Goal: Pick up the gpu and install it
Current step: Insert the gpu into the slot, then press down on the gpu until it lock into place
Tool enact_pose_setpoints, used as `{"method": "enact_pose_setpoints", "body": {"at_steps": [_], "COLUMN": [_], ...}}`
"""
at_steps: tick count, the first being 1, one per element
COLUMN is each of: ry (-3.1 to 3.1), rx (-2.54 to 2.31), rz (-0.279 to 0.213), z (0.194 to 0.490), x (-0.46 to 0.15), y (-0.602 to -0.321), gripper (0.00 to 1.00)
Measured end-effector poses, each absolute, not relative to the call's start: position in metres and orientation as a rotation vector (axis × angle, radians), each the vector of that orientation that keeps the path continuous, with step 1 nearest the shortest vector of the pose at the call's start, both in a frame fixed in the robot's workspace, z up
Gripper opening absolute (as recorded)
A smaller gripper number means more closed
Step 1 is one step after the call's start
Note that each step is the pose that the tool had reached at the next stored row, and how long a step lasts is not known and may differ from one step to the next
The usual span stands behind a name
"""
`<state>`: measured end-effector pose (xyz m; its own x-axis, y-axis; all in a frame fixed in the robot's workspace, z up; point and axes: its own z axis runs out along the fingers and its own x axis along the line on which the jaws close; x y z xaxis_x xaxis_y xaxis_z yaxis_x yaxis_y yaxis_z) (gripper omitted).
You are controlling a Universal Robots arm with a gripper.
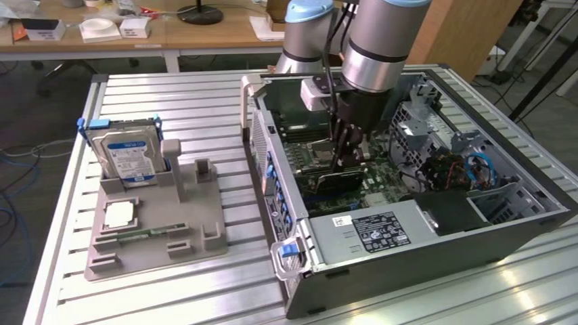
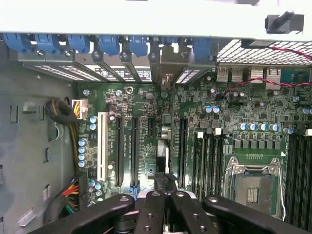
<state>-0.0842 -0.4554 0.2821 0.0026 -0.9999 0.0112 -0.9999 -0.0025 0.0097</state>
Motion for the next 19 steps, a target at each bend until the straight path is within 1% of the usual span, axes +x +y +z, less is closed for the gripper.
{"method": "enact_pose_setpoints", "body": {"at_steps": [16,19], "ry": [-2.208,-2.207], "rx": [2.214,2.213], "rz": [0.002,0.005], "z": [0.2818,0.2775], "x": [-0.0842,-0.0841], "y": [-0.4554,-0.4554], "gripper": [0.11,0.11]}}
